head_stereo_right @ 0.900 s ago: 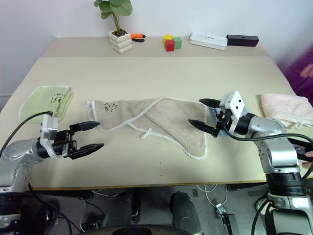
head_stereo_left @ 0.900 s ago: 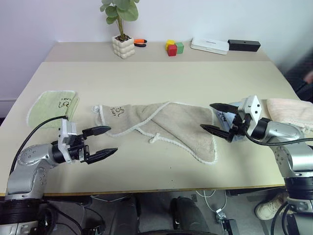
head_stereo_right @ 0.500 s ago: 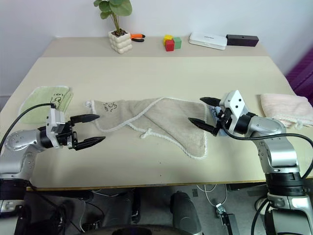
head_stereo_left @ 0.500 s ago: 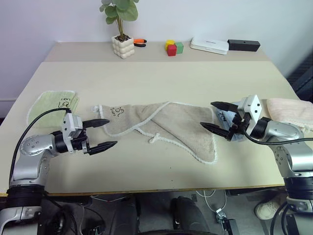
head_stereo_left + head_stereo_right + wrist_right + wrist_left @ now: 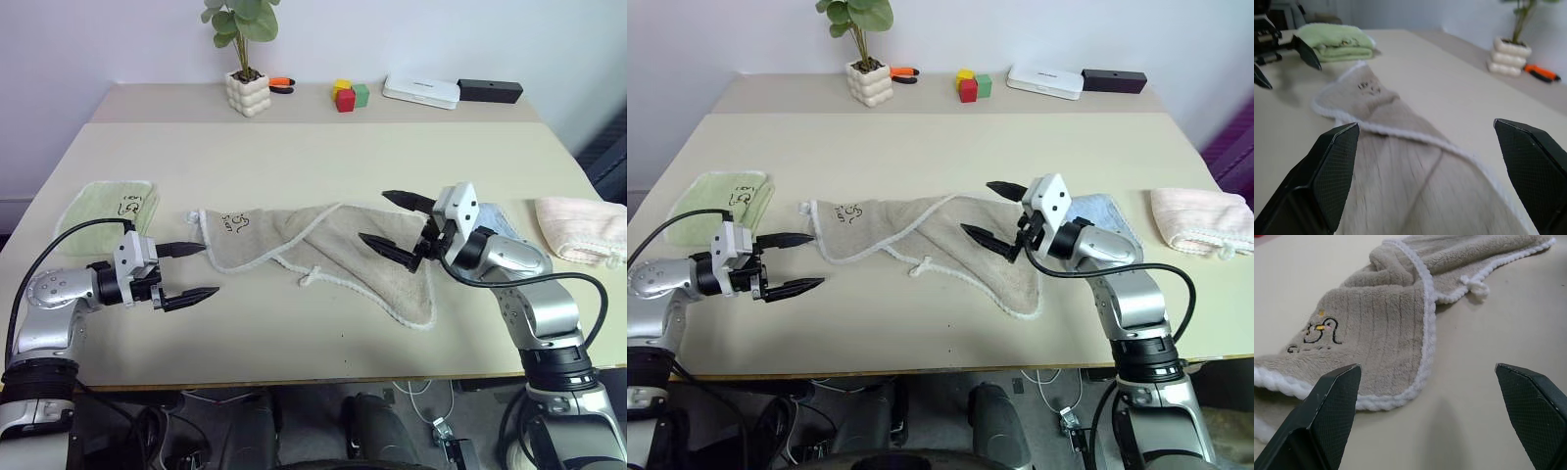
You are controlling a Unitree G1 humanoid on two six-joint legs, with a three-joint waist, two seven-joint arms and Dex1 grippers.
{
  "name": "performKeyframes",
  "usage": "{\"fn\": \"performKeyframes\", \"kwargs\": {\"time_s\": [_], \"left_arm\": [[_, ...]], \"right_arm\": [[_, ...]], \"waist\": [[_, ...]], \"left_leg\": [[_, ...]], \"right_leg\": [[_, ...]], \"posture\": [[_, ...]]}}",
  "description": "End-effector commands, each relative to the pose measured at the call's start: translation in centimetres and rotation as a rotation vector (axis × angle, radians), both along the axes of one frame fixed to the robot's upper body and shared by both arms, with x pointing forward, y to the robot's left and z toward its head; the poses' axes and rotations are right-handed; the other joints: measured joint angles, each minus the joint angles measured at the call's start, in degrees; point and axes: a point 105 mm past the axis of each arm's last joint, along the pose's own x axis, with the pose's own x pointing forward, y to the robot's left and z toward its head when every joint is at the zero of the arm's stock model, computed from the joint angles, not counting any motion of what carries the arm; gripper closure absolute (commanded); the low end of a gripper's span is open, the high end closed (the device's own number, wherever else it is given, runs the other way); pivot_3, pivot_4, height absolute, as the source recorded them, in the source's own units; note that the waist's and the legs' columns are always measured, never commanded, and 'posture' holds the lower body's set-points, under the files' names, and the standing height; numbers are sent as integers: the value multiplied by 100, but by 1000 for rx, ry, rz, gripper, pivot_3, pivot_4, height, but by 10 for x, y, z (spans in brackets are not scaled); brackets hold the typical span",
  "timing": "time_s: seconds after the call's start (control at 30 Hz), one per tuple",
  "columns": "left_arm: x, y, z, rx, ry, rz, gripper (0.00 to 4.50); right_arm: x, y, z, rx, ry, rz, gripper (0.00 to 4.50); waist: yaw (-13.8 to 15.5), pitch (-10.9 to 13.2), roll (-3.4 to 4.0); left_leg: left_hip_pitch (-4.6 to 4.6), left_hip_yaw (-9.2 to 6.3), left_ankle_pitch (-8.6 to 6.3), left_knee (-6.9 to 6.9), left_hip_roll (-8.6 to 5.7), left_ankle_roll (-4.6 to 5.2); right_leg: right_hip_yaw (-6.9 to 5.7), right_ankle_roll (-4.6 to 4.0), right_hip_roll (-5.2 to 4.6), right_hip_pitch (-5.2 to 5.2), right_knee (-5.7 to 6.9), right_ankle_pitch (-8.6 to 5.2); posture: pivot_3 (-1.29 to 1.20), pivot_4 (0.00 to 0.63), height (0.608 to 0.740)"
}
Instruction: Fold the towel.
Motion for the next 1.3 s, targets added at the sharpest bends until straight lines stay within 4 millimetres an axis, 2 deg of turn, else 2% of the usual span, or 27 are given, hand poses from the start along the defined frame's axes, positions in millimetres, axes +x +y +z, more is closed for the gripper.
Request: {"fn": "performKeyframes", "kwargs": {"time_s": [0.03, 0.2, 0.3, 0.33, 0.4, 0.6, 0.63, 0.7, 0.8, 1.1, 1.17, 1.3], "left_arm": [[3, -6, -4, 17, -3, -6, 25], [9, -11, -15, 64, -7, -14, 25], [17, -17, -21, 95, 6, -14, 25], [21, -17, -22, 108, 13, -7, 257], [25, -15, -23, 138, 1, -5, 901], [31, -13, -23, 146, 24, -3, 4048], [32, -15, -23, 135, 29, -7, 4456], [32, -17, -22, 122, 36, -13, 4456], [26, -16, -7, 65, 8, -47, 4456], [17, 12, 40, -100, -56, -4, 4456], [15, 15, 44, -107, -59, -2, 4456], [6, 18, 51, -130, -88, -16, 4456]], "right_arm": [[-6, 18, 20, 21, -100, 32, 0], [-10, 28, 20, 59, -107, 31, 0], [-10, 26, 18, 62, -107, 12, 0], [-10, 26, 17, 67, -107, 4, 0], [-11, 26, 17, 74, -107, -4, 0], [-14, 27, 14, 86, -104, -20, 0], [-13, 26, 14, 87, -104, -24, 0], [-13, 26, 13, 87, -104, -28, 0], [-8, 18, 10, 63, -103, -52, 0], [20, 16, 6, 49, -142, -132, 0], [32, 10, -3, -9, -139, -188, 0], [60, -20, -12, -97, -108, -358, 0]], "waist": [[-12, -1, -1], [-16, 0, -1], [15, 0, -1], [19, 0, -1], [18, -1, -2], [-12, -1, -1], [-14, -2, -1], [-14, -1, -1], [-14, -1, -1], [-31, -1, 0], [-25, -1, 0], [-19, 0, 0]], "left_leg": [[0, 1, 0, 0, 0, 0], [0, 0, 0, -2, 1, 0], [-1, 0, 0, 1, 1, 0], [0, 0, 0, 3, 0, 0], [-1, 0, 0, 5, 0, 0], [0, -1, 0, 0, 0, 0], [0, -1, 0, 0, 0, 0], [0, -1, 0, 0, 0, 0], [0, -1, 0, 0, 1, 0], [0, -2, 0, -2, 3, 0], [0, 0, 0, -1, 3, 0], [-1, 2, 1, 3, 1, -1]], "right_leg": [[0, 1, 0, 0, 0, 0], [0, 2, 4, -5, 3, 1], [-1, 3, 3, -2, 3, 1], [-1, 2, 3, 0, 3, 1], [0, 2, 3, 1, 3, 1], [-1, 4, 5, -1, 4, 2], [-1, 4, 5, -1, 4, 2], [0, 4, 5, -1, 4, 2], [0, 4, 5, -1, 4, 2], [0, 4, 7, -4, 6, 1], [0, 4, 6, -4, 5, 1], [0, 3, 3, -2, 5, 1]], "posture": [[0, 150, 735], [0, 150, 735], [0, 150, 735], [0, 150, 735], [0, 150, 735], [0, 150, 735], [0, 150, 735], [0, 150, 735], [0, 150, 735], [0, 150, 735], [0, 150, 735], [0, 150, 735]]}}
